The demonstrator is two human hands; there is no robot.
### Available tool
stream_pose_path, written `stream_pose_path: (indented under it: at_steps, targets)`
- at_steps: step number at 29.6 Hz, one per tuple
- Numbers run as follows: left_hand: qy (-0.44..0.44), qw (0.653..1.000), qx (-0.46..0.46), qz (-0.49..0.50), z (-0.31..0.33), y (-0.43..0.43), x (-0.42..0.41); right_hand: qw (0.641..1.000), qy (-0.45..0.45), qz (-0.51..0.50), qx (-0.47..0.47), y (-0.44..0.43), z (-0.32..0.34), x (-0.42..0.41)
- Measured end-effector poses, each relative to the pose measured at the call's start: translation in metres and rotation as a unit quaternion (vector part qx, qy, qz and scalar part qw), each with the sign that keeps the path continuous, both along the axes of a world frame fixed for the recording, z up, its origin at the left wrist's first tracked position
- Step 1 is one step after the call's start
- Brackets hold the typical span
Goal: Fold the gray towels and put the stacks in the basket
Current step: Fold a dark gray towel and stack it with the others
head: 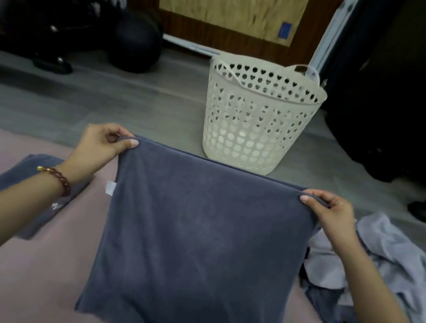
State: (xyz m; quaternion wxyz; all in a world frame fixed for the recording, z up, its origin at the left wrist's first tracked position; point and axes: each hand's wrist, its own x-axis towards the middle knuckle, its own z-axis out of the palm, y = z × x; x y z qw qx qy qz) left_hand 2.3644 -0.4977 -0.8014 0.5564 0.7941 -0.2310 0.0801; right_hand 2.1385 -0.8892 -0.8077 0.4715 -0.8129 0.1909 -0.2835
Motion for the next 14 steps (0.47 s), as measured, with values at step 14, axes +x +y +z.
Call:
stream_pose_path:
  at_steps: [14]
  targets:
    - [-0.228,0.965,-0.124,0.034,0.234,-0.008,-0.021,0.973,-0.201,-0.047,-0.107,0.007,0.234,0.022]
